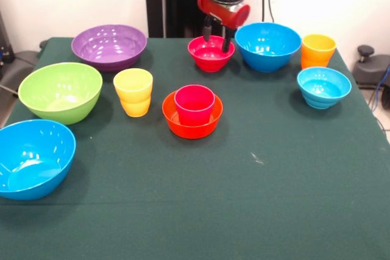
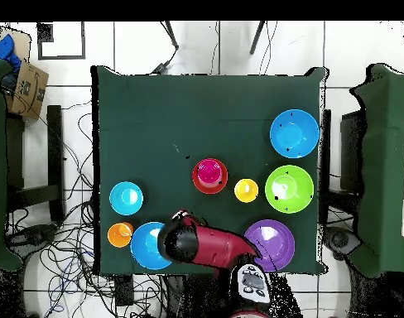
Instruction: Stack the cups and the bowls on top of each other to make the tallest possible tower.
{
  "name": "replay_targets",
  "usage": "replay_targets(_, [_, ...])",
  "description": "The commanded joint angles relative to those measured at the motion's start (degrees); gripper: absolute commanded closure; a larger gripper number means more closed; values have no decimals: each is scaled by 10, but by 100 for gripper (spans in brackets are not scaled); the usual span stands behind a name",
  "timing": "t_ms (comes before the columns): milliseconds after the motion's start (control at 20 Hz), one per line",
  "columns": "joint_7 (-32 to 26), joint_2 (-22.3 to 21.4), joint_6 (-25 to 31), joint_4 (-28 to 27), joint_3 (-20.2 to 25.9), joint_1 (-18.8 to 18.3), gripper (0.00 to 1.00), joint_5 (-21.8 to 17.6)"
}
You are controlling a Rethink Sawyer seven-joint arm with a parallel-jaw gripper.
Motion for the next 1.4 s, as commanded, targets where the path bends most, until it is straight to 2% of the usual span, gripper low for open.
replay_targets(50, [103, 52, -60, 12, -4, 22, 0, 18])
replay_targets(250, [105, 54, -80, 13, -7, 29, 0, 16])
replay_targets(500, [104, 67, -107, 10, 14, 25, 0, 21])
replay_targets(900, [98, 76, -100, -4, 32, 26, 0, 34])
replay_targets(1400, [84, 83, -96, 0, 32, 17, 0, 21])
